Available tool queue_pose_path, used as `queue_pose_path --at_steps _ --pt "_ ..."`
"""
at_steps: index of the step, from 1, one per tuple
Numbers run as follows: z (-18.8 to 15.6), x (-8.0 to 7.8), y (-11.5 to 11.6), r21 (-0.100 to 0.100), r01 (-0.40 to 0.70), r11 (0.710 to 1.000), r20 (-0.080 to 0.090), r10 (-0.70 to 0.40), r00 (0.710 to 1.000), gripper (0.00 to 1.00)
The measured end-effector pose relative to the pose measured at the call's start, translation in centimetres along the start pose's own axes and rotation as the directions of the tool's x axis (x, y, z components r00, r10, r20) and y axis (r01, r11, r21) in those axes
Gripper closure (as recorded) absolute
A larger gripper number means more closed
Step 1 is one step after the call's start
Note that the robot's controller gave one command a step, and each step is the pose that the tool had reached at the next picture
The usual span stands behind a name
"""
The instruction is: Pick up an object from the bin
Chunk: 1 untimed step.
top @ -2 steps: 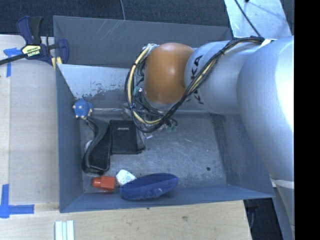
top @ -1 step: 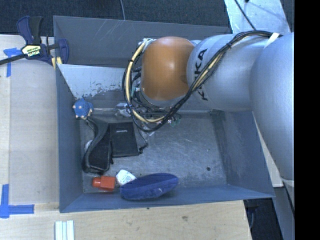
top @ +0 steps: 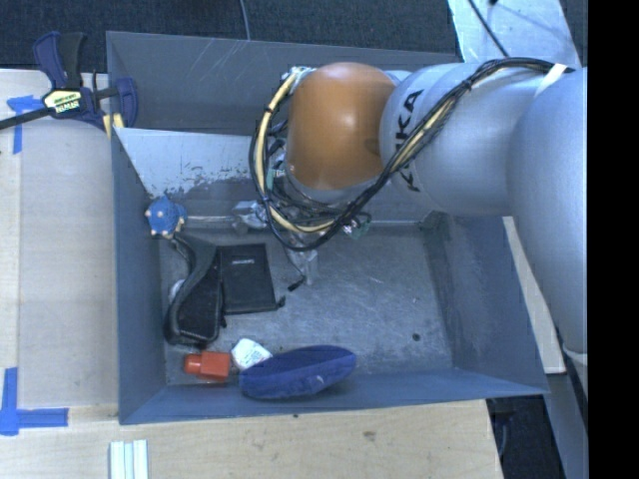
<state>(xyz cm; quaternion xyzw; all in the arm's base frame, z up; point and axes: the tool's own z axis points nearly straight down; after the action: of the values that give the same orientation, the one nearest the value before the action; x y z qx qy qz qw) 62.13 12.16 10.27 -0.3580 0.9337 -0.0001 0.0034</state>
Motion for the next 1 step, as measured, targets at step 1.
queue_pose_path --at_steps 1 --pt "3.30 0.89 0.66 -0.005 0.347 0.938 -0.004 -0.347 0.938 0.00"
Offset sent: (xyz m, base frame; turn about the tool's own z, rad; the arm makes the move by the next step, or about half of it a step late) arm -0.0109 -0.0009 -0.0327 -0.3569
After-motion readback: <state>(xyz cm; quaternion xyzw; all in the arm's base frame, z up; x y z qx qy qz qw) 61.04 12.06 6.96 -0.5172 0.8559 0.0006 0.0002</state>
